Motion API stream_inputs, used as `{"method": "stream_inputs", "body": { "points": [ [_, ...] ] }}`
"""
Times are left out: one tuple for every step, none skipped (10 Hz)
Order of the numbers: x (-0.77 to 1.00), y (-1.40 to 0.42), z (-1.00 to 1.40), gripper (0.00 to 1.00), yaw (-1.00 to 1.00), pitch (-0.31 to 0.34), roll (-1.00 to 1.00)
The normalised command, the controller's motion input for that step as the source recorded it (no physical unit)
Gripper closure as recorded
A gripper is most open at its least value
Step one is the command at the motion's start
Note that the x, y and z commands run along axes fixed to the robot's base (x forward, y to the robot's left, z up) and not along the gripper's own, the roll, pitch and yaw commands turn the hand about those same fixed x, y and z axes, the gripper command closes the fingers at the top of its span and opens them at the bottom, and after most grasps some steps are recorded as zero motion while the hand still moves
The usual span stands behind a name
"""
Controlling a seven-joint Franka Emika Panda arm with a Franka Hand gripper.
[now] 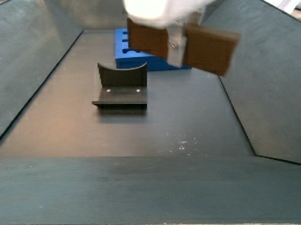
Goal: Pick up the arch object. Move up. Place the arch object on the fixture. Regrasp the arch object. Move to above the board. Insert the arch object.
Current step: Place the arch object on the fixture.
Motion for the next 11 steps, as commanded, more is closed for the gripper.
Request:
{"method": "stream_inputs", "body": {
  "points": [
    [0.52, -1.0, -0.07, 1.0, -1.0, 0.015, -0.17],
    [0.54, -1.0, -0.07, 1.0, -1.0, 0.017, -0.17],
    [0.56, -1.0, -0.06, 1.0, -1.0, 0.02, -0.18],
    [0.6, -1.0, -0.07, 1.0, -1.0, 0.026, -0.18],
    [0.62, -1.0, -0.07, 1.0, -1.0, 0.03, -0.19],
    [0.69, -1.0, -0.07, 1.0, -1.0, 0.037, -0.19],
    [0.68, -0.86, -0.06, 1.0, -1.0, 0.044, -0.2],
    [0.54, -0.48, -0.03, 1.0, -1.0, 0.055, -0.2],
    [0.43, -0.25, -0.01, 1.0, -1.0, 0.068, -0.2],
    [0.33, -0.15, -0.01, 1.0, -1.0, 0.083, -0.21],
    [0.23, -0.08, 0.01, 1.0, -1.0, 0.095, -0.23]
  ]
}}
